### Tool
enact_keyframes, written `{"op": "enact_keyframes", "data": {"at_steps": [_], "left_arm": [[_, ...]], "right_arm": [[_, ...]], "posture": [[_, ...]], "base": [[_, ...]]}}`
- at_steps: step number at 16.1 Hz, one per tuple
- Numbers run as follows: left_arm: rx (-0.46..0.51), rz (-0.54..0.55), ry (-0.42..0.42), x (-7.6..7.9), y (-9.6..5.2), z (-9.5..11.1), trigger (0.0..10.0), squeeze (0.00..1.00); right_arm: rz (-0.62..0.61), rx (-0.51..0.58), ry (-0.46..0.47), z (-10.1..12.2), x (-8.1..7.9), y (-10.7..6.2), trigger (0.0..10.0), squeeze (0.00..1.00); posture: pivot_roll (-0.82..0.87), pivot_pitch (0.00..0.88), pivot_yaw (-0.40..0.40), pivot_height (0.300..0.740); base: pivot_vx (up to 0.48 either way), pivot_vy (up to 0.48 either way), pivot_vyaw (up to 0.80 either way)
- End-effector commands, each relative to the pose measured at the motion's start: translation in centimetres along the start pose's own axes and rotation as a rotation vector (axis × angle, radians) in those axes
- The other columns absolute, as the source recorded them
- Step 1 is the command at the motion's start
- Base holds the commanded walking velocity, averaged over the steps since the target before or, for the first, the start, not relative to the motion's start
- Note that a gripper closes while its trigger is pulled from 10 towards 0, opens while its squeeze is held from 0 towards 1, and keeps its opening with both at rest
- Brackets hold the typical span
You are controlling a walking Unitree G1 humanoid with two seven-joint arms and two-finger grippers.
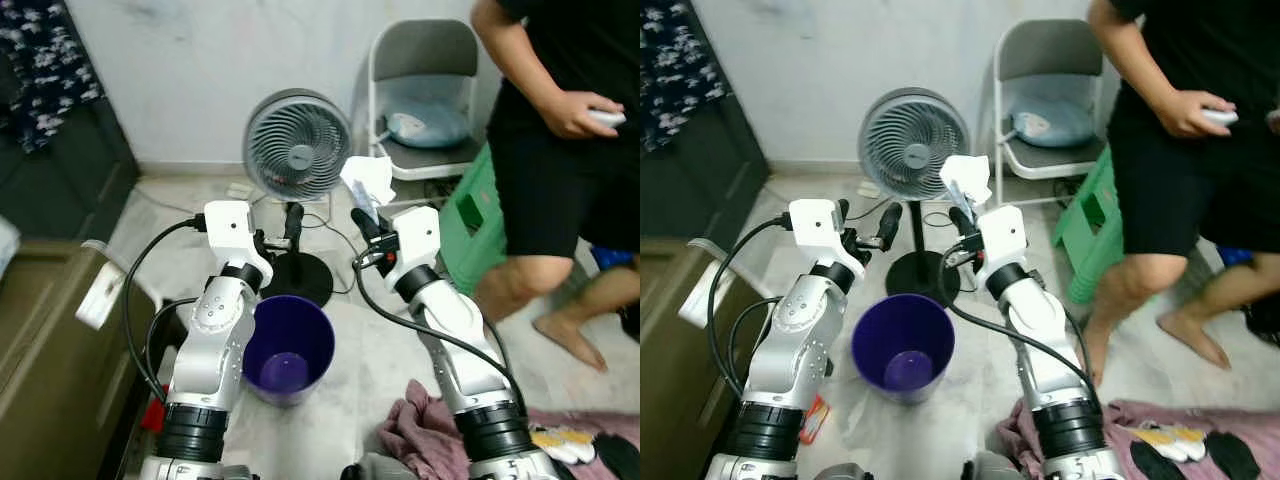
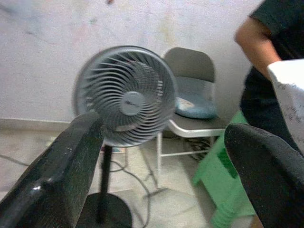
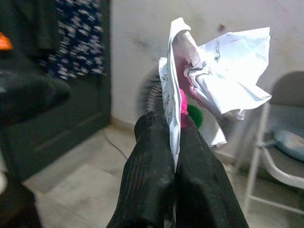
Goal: Clean up the room
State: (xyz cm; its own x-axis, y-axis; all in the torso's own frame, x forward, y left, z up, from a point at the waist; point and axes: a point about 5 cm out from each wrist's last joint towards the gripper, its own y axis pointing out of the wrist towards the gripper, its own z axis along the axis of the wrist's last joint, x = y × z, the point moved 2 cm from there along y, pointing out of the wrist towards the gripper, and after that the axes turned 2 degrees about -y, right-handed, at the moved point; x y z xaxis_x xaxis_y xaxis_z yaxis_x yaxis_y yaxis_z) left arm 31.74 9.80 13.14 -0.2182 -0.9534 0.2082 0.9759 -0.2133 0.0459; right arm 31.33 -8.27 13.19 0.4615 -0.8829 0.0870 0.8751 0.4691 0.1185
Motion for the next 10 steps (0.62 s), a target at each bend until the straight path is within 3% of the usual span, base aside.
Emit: {"op": "enact_keyframes", "data": {"at_steps": [1,3,6,10], "left_arm": [[0.025,0.024,0.048,-1.1,-0.5,0.5,10.0,0.0],[0.028,0.008,0.1,-1.8,-1.2,0.7,10.0,0.0],[0.013,0.029,0.249,-4.2,-4.2,0.8,10.0,0.0],[0.016,0.041,0.281,-4.2,-6.3,1.0,10.0,0.0]], "right_arm": [[0.023,0.022,-0.008,0.5,-0.7,0.3,10.0,0.0],[0.021,0.018,-0.004,0.4,-0.7,0.2,10.0,0.0],[0.046,0.007,0.024,0.2,-1.3,0.7,10.0,0.0],[0.082,0.007,0.036,0.1,-2.0,1.1,10.0,0.0]], "posture": [[-0.02,0.0,-0.011,0.74],[0.0,0.0,-0.018,0.74],[0.04,0.0,-0.044,0.74],[0.09,0.0,-0.073,0.74]], "base": [[0.0,0.0,0.8],[0.0,0.0,0.67],[0.0,0.0,0.0],[0.0,0.0,0.0]]}}
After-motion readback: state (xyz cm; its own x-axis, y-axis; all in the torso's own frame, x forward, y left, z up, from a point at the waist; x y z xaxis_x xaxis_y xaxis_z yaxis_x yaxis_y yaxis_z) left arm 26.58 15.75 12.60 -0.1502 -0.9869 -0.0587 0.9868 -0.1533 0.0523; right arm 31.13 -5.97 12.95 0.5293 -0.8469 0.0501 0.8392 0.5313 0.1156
